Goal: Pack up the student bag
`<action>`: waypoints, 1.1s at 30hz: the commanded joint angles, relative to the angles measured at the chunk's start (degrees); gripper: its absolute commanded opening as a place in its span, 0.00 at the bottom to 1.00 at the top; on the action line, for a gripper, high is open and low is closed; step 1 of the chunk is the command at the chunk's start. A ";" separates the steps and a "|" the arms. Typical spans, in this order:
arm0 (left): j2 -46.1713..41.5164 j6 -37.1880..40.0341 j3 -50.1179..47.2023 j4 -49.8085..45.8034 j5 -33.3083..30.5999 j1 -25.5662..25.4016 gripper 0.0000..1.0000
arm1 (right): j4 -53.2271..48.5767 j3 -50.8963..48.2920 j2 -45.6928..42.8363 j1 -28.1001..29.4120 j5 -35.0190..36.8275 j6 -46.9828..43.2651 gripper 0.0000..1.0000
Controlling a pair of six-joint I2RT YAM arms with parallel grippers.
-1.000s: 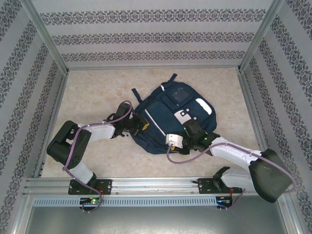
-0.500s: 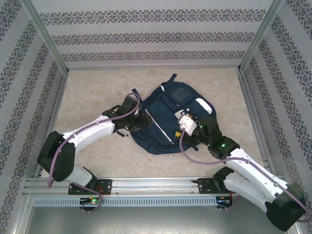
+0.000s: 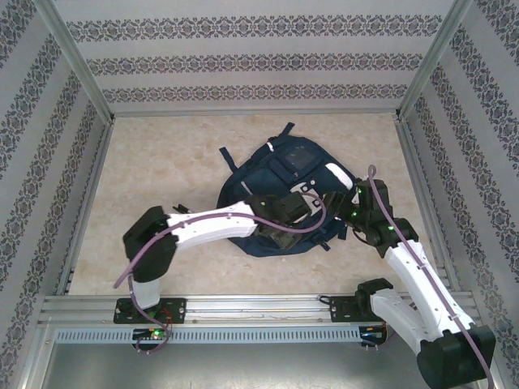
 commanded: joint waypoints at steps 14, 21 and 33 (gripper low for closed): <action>10.82 -3.49 10.09 -3.98 -9.05 -0.42 0.50 | -3.86 -6.12 -4.88 -0.32 -6.12 5.19 0.68; 13.52 -5.01 11.75 -4.31 -8.37 -0.42 0.56 | -3.95 -7.29 -5.61 -0.32 -6.08 6.04 0.67; 10.21 -6.59 8.79 2.50 -1.53 3.21 0.05 | -5.73 -12.49 -11.58 -0.35 -5.29 10.40 0.51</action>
